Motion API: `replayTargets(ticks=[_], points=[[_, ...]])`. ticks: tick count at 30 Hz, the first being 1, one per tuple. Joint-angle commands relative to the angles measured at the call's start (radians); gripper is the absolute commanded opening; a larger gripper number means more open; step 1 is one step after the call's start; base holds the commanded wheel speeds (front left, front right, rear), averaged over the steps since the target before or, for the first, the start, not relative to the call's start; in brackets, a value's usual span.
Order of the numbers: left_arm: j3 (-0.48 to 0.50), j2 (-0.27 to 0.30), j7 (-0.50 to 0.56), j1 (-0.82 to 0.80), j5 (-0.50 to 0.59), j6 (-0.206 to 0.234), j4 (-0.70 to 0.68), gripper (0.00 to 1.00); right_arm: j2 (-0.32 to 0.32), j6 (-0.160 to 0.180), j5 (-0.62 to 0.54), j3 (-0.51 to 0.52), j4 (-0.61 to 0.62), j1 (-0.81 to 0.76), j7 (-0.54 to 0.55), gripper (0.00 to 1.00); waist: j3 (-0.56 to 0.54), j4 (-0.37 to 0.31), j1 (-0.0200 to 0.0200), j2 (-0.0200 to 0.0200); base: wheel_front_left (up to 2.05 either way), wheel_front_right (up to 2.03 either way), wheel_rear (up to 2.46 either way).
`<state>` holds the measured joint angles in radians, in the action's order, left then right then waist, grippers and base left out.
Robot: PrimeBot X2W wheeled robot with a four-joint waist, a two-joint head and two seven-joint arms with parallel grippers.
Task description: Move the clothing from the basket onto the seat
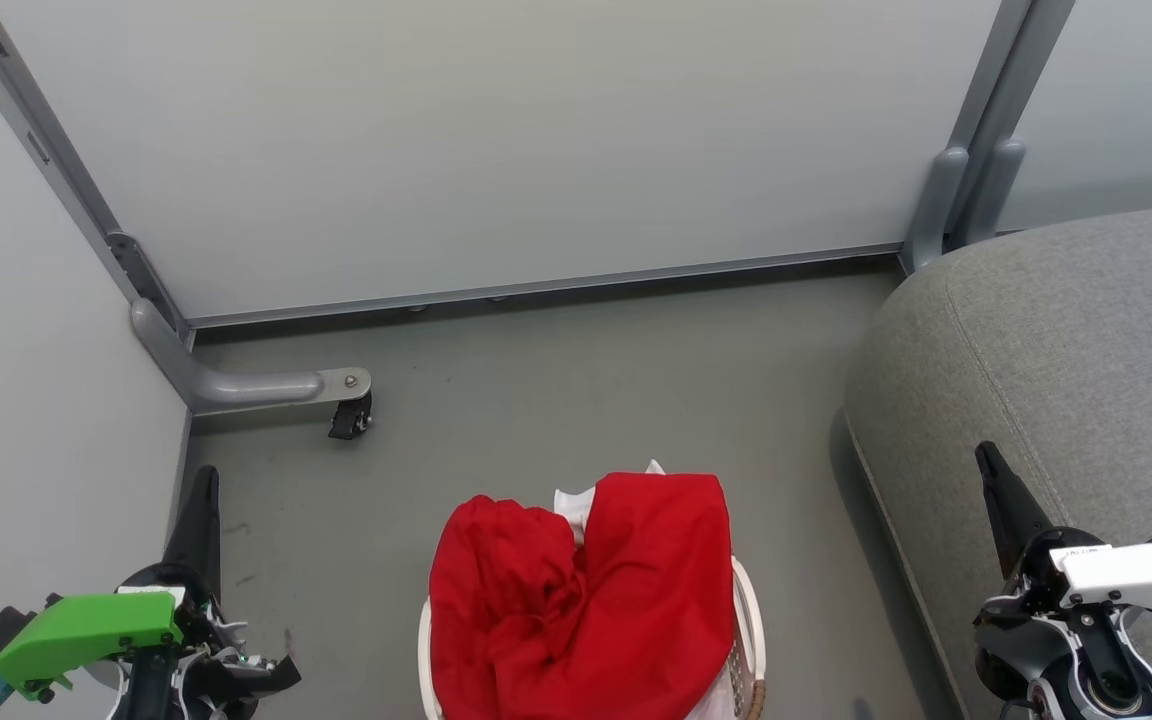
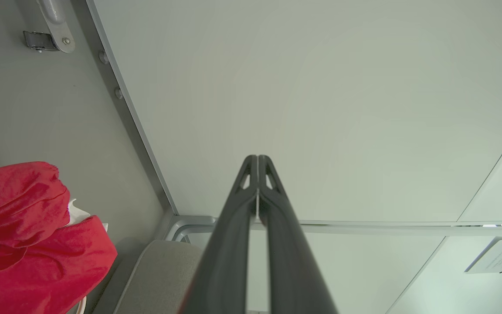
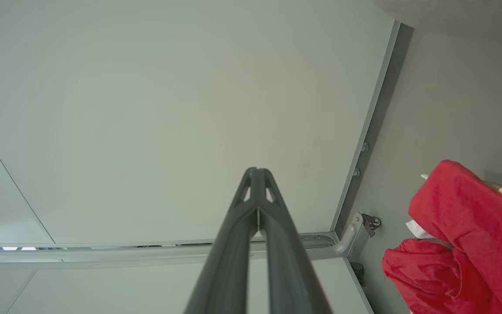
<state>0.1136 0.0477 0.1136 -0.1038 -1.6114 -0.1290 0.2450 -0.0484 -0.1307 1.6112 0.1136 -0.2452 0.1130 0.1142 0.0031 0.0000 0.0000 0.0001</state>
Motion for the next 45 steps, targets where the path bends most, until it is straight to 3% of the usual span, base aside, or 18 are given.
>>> replayTargets(ticks=[1,32,33,45], points=[[0.002,0.008,0.003,-0.014,-0.001,-0.006,-0.002,0.0,-0.006,0.0,0.002,0.001,0.003,-0.015,0.001,0.0,0.0,0.0,0.0,-0.0001,0.0,0.0,0.0],[0.002,0.008,0.003,-0.014,-0.001,-0.006,-0.002,0.0,-0.006,0.0,0.002,0.001,0.003,-0.015,0.001,0.0,0.0,0.0,0.0,-0.0001,0.0,0.0,0.0],[-0.001,-0.001,-0.001,0.001,0.0,0.0,0.002,1.0,0.001,0.0,-0.001,-0.001,-0.004,0.0,-0.001,1.0,0.0,0.0,0.0001,-0.0001,0.0,0.0,0.0],[-0.047,-0.007,-0.04,0.033,0.026,0.001,0.03,1.0,0.012,0.0,-0.031,-0.019,-0.049,-0.026,-0.04,1.0,0.001,0.0,0.0,-0.0001,0.0,0.0,0.0]])
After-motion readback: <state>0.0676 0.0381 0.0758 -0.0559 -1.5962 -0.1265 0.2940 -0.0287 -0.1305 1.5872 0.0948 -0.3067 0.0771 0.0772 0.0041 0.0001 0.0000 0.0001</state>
